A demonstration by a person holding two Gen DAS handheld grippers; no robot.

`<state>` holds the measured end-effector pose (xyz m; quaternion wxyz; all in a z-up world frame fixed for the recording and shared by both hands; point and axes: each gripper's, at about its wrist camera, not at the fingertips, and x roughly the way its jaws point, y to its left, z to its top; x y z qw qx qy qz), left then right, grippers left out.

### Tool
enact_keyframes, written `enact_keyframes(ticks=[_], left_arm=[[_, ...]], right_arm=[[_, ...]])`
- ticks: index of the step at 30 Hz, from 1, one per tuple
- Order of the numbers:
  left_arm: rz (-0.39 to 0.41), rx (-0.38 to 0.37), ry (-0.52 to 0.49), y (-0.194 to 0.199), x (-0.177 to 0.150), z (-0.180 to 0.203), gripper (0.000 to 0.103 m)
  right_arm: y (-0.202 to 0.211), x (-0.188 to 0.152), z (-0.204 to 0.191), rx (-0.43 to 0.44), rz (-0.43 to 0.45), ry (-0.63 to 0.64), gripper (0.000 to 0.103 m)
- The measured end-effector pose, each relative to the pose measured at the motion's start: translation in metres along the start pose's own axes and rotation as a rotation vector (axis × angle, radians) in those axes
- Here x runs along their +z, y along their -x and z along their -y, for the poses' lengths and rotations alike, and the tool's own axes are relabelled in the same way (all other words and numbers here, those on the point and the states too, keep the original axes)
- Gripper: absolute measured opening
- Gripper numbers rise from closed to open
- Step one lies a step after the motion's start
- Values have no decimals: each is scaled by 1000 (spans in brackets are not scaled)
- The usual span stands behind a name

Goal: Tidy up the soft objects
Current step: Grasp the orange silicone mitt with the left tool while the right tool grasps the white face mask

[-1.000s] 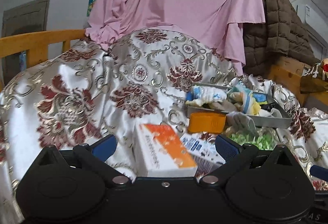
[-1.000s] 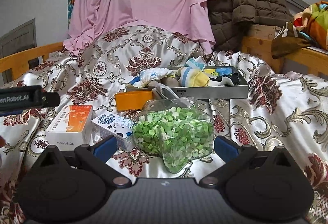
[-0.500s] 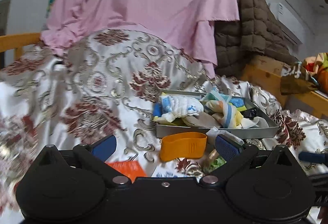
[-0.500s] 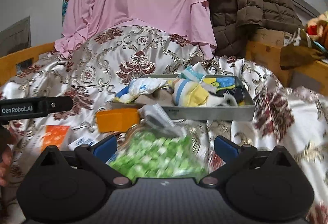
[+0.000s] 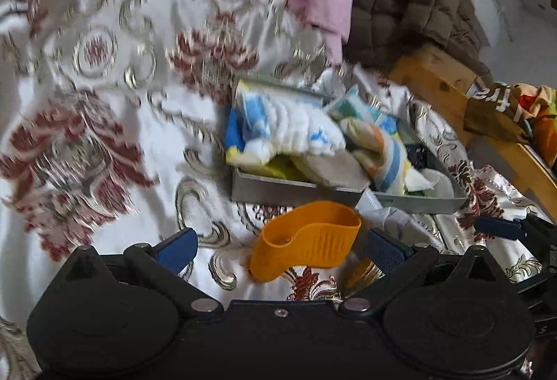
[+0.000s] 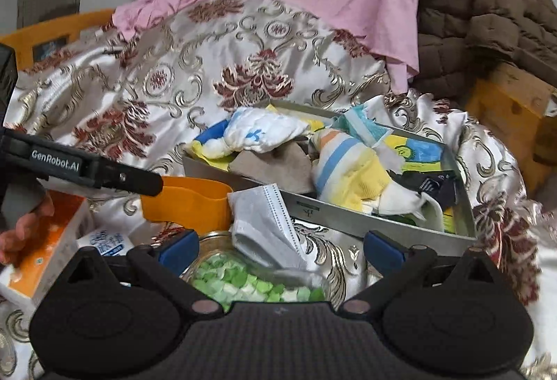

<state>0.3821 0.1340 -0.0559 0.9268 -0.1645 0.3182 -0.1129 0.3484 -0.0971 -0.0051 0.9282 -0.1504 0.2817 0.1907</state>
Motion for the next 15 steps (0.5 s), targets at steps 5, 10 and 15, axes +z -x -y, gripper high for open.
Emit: enact_keyframes(ticks=[5, 10, 15], left_arm=[[-73, -25, -9, -18, -1, 1, 101], [-89, -52, 25, -26, -1, -6, 93], [-94, -96, 40, -30, 2, -8, 81]], right_arm=[[-21, 10, -3, 9, -48, 19, 101], [-34, 14, -3, 8, -74, 10, 92], [-44, 16, -1, 25, -95, -17, 79]])
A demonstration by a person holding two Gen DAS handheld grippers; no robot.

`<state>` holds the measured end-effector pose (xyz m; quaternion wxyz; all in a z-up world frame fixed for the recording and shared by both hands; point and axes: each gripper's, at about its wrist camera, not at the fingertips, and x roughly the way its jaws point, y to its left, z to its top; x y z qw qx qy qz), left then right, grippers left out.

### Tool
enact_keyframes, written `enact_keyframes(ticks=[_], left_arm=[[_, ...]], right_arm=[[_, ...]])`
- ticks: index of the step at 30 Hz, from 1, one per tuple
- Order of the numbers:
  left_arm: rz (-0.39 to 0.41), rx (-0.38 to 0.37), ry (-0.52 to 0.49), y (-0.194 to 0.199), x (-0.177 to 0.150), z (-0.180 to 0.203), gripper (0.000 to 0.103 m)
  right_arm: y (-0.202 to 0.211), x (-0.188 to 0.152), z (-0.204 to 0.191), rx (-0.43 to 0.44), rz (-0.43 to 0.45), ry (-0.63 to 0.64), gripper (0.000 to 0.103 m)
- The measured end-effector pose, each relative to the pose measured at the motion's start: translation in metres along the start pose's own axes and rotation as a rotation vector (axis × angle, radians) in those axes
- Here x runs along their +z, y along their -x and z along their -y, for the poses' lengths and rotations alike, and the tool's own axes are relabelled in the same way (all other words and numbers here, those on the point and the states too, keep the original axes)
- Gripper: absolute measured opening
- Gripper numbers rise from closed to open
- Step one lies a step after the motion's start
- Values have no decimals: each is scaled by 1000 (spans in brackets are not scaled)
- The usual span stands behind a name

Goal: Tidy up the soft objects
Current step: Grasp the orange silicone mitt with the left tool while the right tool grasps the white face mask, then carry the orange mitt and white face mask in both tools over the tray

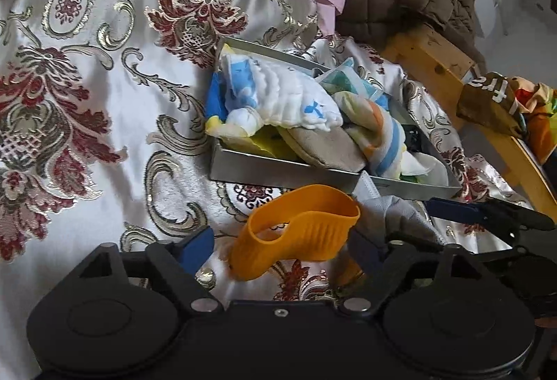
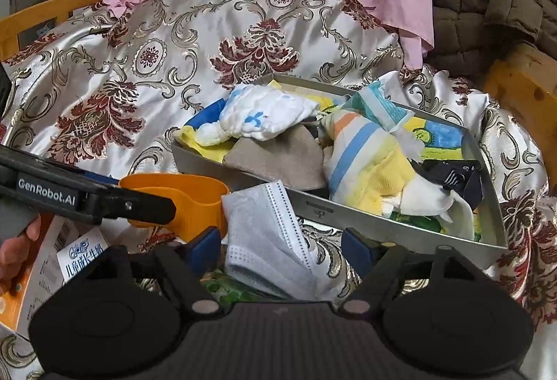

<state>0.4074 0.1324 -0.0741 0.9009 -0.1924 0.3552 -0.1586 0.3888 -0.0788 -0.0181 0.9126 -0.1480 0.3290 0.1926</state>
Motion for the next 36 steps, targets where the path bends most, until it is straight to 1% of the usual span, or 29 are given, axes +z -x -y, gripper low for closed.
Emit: enact_keyframes(ticks=[1, 3, 4, 6, 8, 10, 11, 12, 14, 16, 18, 21, 25, 29, 32, 36], left_arm=[[-6, -9, -3, -1, 0, 0, 78], [-23, -17, -15, -5, -1, 2, 74], [-28, -17, -21, -6, -1, 2, 71], [-35, -12, -22, -7, -1, 2, 67], [-39, -7, -17, -8, -1, 1, 62], [-40, 1, -13, -9, -1, 0, 55], [-39, 4, -13, -9, -1, -1, 52], [-39, 7, -12, -9, -1, -1, 48], [-36, 8, -11, -8, -1, -1, 43], [-35, 7, -9, -8, -1, -2, 33], [-35, 5, -10, -8, -1, -2, 29], [-36, 0, -22, -7, -2, 1, 22], [-13, -15, -50, -2, -3, 7, 17], [25, -30, -67, 5, -5, 13, 15], [44, -23, -75, 9, -6, 18, 15], [77, 7, -87, 15, -10, 27, 14]], right_arm=[[-1, 1, 1, 2, 0, -2, 78], [-3, 2, 2, 4, -6, -9, 73], [-4, 3, 2, 6, -11, -13, 71], [-6, 4, 3, 12, -19, -17, 65], [-8, 5, 3, 13, -25, -21, 62], [-9, 5, 2, 19, -30, -24, 56], [-10, 6, 1, 22, -32, -23, 48], [-10, 6, 0, 20, -32, -23, 40], [-10, 5, 0, 15, -32, -26, 35], [-11, 5, 0, 18, -35, -33, 30], [-11, 5, 0, 17, -37, -37, 23], [-9, 3, -1, 11, -32, -35, 16], [-4, 3, -2, 0, -16, -32, 11], [6, 5, -1, -10, 10, -33, 8], [17, 8, -1, -17, 34, -19, 7], [33, 12, -3, -38, 63, 15, 6]])
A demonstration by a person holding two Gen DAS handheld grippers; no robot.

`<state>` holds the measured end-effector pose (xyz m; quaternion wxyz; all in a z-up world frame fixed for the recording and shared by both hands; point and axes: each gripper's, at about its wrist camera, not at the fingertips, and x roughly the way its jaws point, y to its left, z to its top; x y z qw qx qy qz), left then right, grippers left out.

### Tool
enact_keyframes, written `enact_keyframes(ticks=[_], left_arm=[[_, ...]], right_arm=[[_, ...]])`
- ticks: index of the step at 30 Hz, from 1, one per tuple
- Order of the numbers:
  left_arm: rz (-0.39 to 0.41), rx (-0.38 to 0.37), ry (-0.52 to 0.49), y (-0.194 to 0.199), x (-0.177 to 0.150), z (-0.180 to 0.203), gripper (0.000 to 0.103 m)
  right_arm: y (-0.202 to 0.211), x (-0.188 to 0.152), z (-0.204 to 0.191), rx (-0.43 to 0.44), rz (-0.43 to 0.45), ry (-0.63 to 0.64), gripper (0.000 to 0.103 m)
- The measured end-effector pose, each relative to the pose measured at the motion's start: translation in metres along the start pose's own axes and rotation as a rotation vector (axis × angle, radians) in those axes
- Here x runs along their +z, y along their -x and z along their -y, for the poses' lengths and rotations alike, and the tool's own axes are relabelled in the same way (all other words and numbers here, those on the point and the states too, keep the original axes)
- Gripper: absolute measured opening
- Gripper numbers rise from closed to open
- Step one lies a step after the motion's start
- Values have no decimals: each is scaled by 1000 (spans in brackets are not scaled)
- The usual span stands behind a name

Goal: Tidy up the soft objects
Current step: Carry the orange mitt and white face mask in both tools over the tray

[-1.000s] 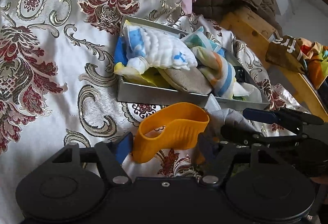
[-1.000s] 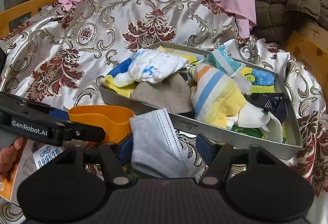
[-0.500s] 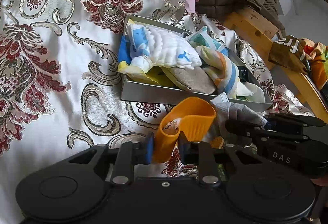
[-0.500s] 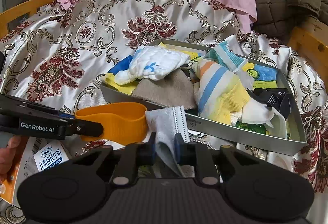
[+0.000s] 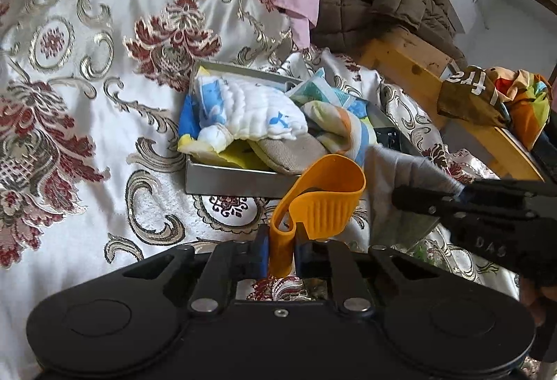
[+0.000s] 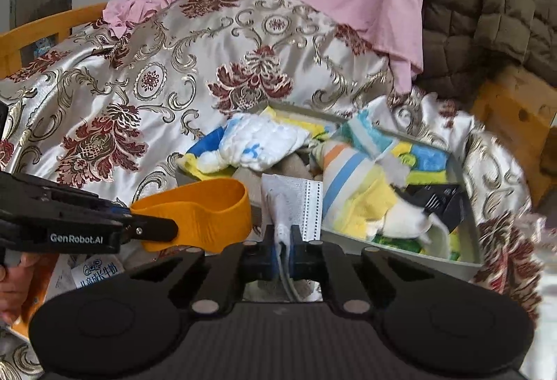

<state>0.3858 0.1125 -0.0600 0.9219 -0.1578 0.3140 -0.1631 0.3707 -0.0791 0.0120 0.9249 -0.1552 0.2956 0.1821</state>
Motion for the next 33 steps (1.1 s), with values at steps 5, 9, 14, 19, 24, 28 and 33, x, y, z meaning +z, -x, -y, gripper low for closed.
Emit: enact_keyframes(ticks=[5, 9, 14, 19, 24, 28, 33], left_arm=[[59, 14, 26, 13, -4, 9, 14], [97, 22, 38, 26, -7, 16, 14], [128, 32, 59, 42, -14, 20, 14], [171, 46, 55, 55, -16, 26, 14], [192, 68, 51, 47, 0, 33, 14], [215, 80, 76, 19, 35, 39, 14], [244, 86, 2, -28, 82, 67, 14]], right_arm=[[17, 4, -1, -9, 36, 30, 6], [30, 4, 0, -6, 60, 33, 6], [45, 0, 7, 5, 81, 30, 6], [55, -8, 12, 5, 104, 32, 6], [51, 1, 26, -15, 133, 25, 6], [29, 19, 45, -62, 145, 1, 6], [-15, 41, 85, -129, 131, -36, 6]])
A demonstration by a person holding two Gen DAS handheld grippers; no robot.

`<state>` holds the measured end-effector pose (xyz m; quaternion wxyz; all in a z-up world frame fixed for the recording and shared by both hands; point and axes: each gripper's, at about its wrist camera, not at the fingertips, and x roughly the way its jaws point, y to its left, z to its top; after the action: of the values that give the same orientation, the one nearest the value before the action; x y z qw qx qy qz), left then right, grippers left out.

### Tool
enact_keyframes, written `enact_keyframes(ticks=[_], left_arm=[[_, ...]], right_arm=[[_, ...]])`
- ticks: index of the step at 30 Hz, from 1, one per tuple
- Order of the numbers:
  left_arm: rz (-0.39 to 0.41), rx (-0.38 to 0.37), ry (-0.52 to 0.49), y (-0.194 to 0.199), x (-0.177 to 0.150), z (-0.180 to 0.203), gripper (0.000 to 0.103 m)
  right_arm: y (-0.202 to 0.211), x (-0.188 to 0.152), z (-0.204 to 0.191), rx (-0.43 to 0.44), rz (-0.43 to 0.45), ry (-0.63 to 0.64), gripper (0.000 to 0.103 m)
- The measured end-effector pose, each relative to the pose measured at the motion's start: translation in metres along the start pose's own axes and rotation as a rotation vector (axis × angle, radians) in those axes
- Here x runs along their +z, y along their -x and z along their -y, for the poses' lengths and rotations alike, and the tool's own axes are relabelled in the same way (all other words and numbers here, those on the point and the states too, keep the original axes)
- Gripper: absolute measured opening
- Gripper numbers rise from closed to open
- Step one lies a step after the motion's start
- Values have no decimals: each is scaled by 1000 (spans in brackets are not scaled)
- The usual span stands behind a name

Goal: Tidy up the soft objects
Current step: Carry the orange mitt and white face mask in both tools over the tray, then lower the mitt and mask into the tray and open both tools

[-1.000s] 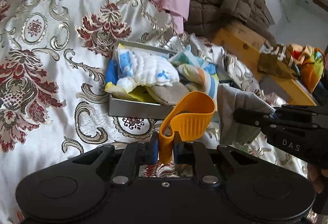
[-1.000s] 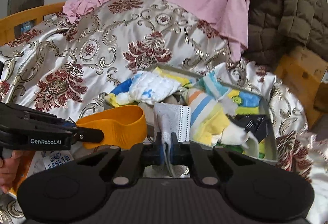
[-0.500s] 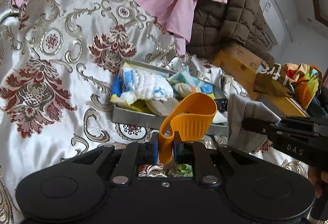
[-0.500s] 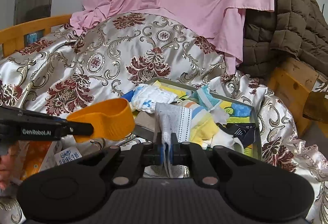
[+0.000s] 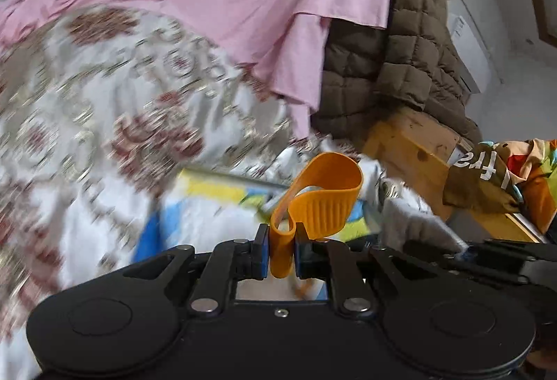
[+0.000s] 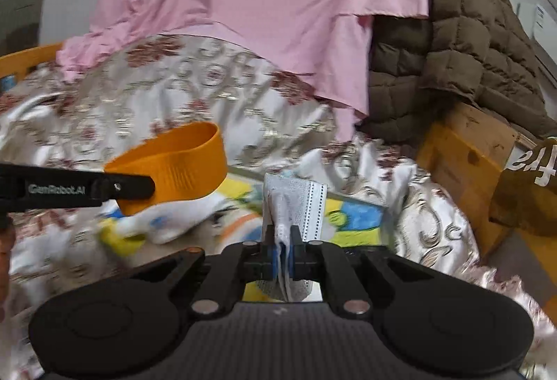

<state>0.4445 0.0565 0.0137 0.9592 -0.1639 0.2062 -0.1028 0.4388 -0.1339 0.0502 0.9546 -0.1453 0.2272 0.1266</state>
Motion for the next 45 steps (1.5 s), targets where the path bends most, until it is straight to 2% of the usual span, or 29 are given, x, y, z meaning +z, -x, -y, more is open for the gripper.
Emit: enact_keyframes(ticks=[4, 8, 13, 15, 21, 24, 32, 35, 42, 45], left_arm=[[-3, -9, -49, -41, 13, 25, 14], [-48, -4, -39, -80, 15, 40, 14], [-120, 7, -74, -114, 7, 58, 14], [-140, 1, -84, -121, 3, 63, 14], [-203, 19, -72, -139, -8, 67, 15], [-219, 32, -54, -141, -9, 65, 16], [-239, 61, -76, -140, -5, 69, 22], [-234, 64, -83, -137, -4, 70, 23], [-192, 79, -73, -120, -3, 67, 50], [-175, 93, -74, -110, -1, 66, 58]], right_arm=[[-34, 10, 32, -51, -16, -35, 6], [-58, 12, 58, -75, -38, -75, 7], [-79, 0, 80, -47, -78, -116, 7], [-85, -7, 84, -15, -85, -134, 7], [-91, -20, 91, 5, -104, -166, 9], [-91, -22, 93, 8, -105, -181, 17], [-87, -27, 90, 21, -111, -194, 32], [-83, -26, 90, 21, -102, -198, 41], [-66, -21, 93, 13, -72, -204, 56], [-55, -18, 96, 4, -57, -213, 63]])
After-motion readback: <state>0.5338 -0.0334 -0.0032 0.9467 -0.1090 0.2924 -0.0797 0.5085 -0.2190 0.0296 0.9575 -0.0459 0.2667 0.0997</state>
